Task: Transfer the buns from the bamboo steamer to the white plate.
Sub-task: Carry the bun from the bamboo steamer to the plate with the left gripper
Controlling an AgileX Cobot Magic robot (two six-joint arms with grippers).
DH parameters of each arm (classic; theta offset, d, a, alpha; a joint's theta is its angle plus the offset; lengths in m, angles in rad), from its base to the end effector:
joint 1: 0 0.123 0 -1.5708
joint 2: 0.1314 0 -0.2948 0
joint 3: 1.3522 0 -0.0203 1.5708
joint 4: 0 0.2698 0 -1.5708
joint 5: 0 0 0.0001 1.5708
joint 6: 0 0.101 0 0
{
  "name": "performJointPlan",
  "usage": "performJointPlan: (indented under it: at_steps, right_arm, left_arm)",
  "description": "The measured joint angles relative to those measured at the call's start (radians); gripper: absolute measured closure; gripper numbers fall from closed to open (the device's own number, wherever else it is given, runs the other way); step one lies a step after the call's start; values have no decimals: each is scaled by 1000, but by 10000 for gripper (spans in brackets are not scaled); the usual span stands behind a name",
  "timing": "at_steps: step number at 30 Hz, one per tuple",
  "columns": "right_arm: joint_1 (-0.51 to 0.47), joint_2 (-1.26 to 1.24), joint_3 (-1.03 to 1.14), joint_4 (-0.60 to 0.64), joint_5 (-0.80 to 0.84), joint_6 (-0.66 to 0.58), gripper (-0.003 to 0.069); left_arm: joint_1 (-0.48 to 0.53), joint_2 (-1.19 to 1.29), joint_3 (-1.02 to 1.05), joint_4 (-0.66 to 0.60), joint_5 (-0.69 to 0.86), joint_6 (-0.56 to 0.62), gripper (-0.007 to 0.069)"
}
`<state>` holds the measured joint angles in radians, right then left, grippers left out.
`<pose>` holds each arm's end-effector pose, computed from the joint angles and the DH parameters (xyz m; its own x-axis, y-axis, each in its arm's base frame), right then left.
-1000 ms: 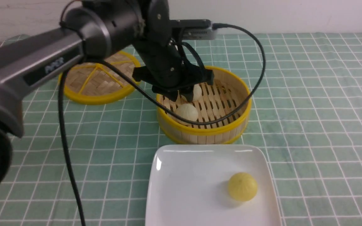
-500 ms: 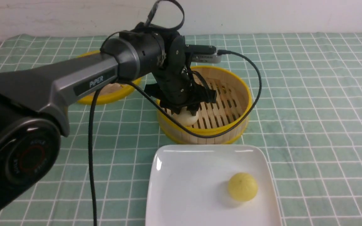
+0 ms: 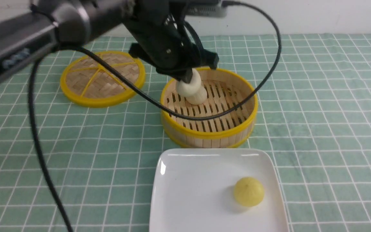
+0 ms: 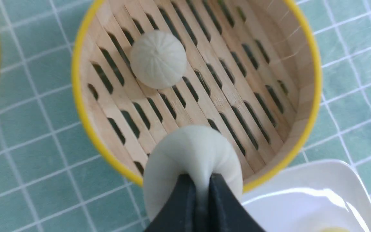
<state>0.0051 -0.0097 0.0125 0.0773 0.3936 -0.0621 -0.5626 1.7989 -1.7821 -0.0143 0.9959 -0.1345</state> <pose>0.0707 0.0034 0.1710 -0.3036 0.0078 -0.9528 -0.0305 0.9994 0.0178 0.3648 -0.2315 0.3574 -0.7454 0.3024 -0.5940 0.4382 0.8939 -0.0948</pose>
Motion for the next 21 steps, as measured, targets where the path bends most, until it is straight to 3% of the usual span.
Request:
performJointPlan:
  at_steps: [4, 8, 15, 21]
  right_arm:
    - [0, 0, 0, 0, 0, 0, 419]
    - [0, 0, 0, 0, 0, 0, 419]
    - [0, 0, 0, 0, 0, 0, 419]
    - [0, 0, 0, 0, 0, 0, 419]
  left_arm:
    - [0, -82, -2, 14, 186, 9, 594]
    - [0, -82, 74, -15, 237, 10, 593]
    - [0, -9, 278, -157, 92, 10, 586]
    - [-1, 108, 308, -214, 39, 10, 535]
